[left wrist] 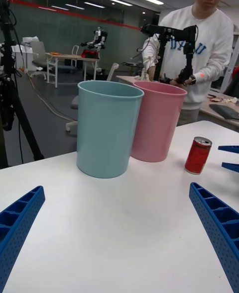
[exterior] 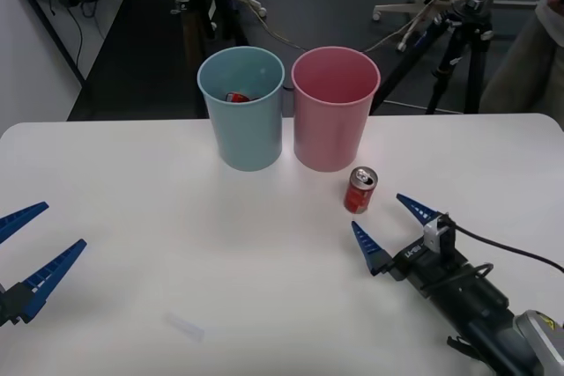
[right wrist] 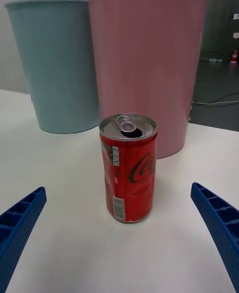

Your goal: Grasp the object on the table and drop it into the matching bin: aluminum can to the light blue bin, PET bottle to the pink bin.

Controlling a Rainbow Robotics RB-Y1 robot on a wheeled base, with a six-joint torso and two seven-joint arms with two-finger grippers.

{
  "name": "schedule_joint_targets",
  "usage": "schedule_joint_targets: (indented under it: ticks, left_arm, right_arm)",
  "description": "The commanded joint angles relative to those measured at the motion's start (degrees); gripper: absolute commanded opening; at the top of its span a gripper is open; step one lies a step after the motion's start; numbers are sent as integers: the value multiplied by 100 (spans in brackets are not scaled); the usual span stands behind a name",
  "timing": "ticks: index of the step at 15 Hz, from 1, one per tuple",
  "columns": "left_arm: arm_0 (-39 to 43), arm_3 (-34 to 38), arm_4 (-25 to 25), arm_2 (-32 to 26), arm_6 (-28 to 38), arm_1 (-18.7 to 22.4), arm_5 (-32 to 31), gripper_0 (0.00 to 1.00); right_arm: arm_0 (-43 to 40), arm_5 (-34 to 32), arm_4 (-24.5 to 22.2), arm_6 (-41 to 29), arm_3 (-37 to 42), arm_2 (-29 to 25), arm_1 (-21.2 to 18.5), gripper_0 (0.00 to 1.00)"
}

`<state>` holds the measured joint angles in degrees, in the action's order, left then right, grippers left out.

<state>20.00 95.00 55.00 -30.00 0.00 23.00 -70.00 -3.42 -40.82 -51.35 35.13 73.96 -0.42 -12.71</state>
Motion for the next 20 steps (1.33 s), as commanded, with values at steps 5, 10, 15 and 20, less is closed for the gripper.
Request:
schedule_joint_targets:
  ticks: [5, 10, 15, 20]
  left_arm:
    - [0, 0, 0, 0, 0, 0, 0, 100]
    - [0, 0, 0, 0, 0, 0, 0, 100]
    - [0, 0, 0, 0, 0, 0, 0, 100]
    - [0, 0, 0, 0, 0, 0, 0, 100]
  right_arm:
    - [693, 4, 11, 169, -813, 51, 146, 100]
    - [1142, 92, 2, 231, -1253, 60, 163, 100]
    - [1502, 268, -24, 266, -1578, 60, 278, 100]
    - [1616, 488, -77, 266, -1569, 104, 348, 100]
